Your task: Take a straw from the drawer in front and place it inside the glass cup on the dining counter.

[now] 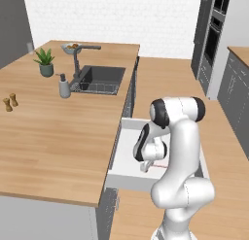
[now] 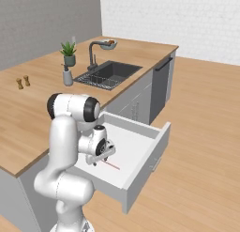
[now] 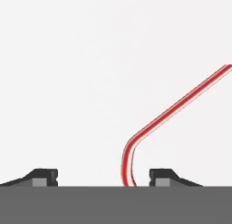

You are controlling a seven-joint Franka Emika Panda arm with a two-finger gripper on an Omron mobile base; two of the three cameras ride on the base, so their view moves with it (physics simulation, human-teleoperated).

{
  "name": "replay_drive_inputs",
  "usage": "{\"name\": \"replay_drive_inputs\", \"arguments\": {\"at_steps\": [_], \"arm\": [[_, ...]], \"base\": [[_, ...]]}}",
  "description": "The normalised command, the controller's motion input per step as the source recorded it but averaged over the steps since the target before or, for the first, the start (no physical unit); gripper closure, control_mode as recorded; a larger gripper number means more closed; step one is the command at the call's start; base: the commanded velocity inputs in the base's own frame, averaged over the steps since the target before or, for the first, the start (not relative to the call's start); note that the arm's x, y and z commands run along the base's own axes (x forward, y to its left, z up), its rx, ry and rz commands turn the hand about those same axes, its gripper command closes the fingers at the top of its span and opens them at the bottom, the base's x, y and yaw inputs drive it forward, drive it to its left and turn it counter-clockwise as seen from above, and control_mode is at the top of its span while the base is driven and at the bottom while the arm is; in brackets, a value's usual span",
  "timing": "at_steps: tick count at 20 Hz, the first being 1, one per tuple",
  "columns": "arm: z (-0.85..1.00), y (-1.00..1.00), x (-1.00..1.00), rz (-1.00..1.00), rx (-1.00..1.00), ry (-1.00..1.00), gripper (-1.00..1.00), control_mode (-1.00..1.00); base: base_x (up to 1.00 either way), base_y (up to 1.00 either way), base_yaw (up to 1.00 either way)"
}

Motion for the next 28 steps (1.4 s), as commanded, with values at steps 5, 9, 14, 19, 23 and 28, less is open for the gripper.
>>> {"name": "replay_drive_inputs", "arguments": {"at_steps": [5,9,14,19,23,28], "arm": [[-0.27,0.0,0.0,-0.1,-0.01,-0.02,1.0,-1.0],[-0.1,0.0,0.06,-0.12,0.0,-0.01,1.0,-1.0],[-0.12,0.0,0.06,-0.14,-0.04,-0.06,1.0,-1.0],[-0.01,0.0,0.03,-0.13,-0.03,-0.07,1.0,-1.0],[0.18,-0.02,0.05,-0.13,-0.01,-0.01,1.0,-1.0],[0.34,-0.1,0.18,-0.13,0.0,0.0,1.0,-1.0]], "base": [[0.0,0.0,0.0],[0.0,0.0,0.0],[0.0,0.0,0.0],[0.0,0.0,0.0],[0.0,0.0,0.0],[0.0,0.0,0.0]]}}
